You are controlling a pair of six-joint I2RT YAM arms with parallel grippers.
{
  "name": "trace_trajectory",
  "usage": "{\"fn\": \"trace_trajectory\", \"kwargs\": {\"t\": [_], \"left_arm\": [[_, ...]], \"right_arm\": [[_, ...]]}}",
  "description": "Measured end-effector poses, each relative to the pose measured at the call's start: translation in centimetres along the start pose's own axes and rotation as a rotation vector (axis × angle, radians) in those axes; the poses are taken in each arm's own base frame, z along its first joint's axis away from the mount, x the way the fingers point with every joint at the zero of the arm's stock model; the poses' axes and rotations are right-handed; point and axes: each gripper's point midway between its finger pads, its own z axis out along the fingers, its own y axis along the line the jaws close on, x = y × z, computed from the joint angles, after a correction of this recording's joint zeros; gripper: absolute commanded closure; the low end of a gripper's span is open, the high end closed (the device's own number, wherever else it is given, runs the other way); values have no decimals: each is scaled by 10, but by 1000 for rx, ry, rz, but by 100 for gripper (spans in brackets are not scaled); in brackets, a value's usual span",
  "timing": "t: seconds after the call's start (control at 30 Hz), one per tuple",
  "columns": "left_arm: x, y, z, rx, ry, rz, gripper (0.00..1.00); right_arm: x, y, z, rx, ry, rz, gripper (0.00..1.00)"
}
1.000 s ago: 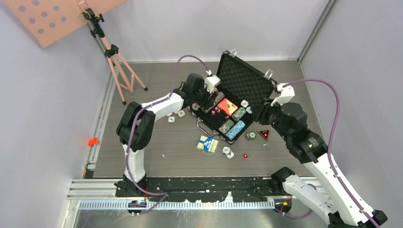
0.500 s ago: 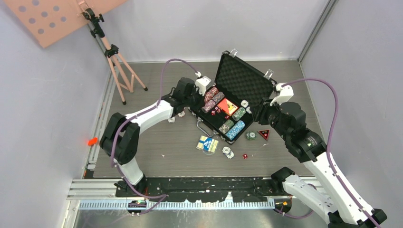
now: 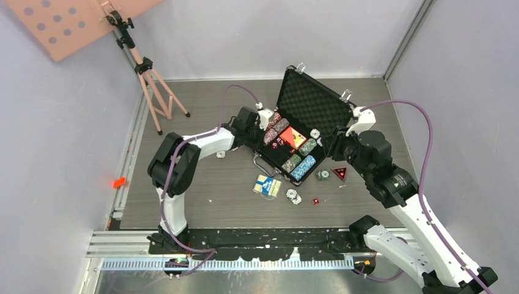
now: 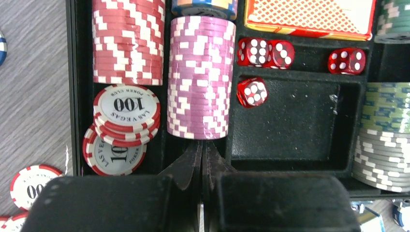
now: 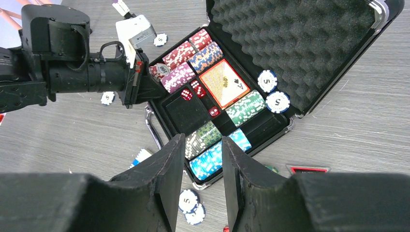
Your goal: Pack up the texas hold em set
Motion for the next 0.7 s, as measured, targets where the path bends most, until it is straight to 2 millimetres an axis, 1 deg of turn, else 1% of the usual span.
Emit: {"fn": "trace_trajectory", "kwargs": {"t": [0.03,0.27,0.5,0.6,0.7], "left_arm": [[3,1,3,-2,8,-2,100],[-9,4,14,-8,2,-2,100],[-2,7,19,-18,56,-9,100],[-2,7,18,-22,54,-9,97],[-6,6,10,-26,38,-7,91]], "right_arm": [[0,0,0,0,0,0,60],[0,-1,0,4,-1,-6,60],[0,-2,0,10,-3,-8,60],[0,-2,0,11,-2,-8,60],[1,-2,2,12,4,-7,60]]}}
